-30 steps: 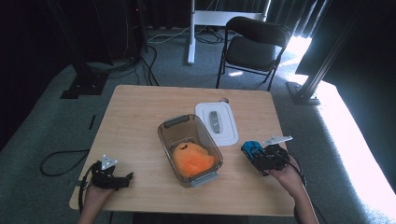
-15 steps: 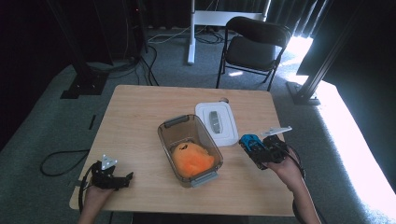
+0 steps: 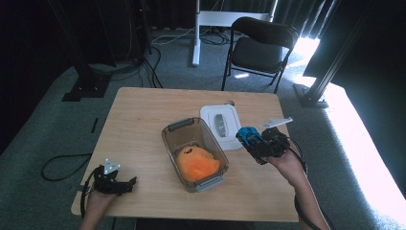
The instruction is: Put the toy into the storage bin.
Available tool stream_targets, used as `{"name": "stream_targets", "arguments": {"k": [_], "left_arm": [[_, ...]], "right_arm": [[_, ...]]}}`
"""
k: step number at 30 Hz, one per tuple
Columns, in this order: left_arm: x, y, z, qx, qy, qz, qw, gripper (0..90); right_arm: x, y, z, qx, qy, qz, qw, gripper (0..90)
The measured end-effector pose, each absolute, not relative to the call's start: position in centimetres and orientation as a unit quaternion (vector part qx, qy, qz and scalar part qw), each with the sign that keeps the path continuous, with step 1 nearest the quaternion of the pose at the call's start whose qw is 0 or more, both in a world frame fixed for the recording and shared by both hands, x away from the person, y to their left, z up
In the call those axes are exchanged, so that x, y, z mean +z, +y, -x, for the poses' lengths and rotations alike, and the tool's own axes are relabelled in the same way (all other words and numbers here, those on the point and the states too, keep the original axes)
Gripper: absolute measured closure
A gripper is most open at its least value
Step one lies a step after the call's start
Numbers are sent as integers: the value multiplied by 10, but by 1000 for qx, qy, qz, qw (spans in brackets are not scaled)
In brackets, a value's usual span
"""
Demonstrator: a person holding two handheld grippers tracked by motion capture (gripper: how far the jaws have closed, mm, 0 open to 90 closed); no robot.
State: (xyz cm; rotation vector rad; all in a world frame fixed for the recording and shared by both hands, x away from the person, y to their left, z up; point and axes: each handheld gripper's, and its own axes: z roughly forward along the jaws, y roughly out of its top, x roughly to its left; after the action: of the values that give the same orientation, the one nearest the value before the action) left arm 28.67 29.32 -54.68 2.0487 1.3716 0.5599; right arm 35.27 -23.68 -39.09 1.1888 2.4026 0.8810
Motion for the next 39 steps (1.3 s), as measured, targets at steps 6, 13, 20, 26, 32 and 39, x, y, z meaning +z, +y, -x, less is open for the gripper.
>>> {"name": "stream_targets", "arguments": {"k": [6, 13, 20, 26, 32, 39], "left_arm": [[-547, 293, -287, 211, 517, -773, 302, 1], [-547, 293, -287, 211, 517, -773, 301, 2], [-547, 293, -287, 211, 517, -773, 302, 2], [-547, 293, -287, 211, 517, -773, 301, 2], [-547, 293, -287, 211, 517, -773, 302, 2], [-547, 293, -287, 211, 517, -772, 302, 2]], "right_arm": [[-372, -219, -358, 308, 843, -406, 170, 261], [-355, -197, -361, 324, 843, -397, 165, 262], [-352, -175, -363, 325, 847, -389, 161, 262], [-351, -158, -365, 327, 852, -379, 153, 262], [-351, -135, -365, 328, 856, -371, 148, 262], [-356, -112, -366, 329, 861, -364, 136, 262]]}}
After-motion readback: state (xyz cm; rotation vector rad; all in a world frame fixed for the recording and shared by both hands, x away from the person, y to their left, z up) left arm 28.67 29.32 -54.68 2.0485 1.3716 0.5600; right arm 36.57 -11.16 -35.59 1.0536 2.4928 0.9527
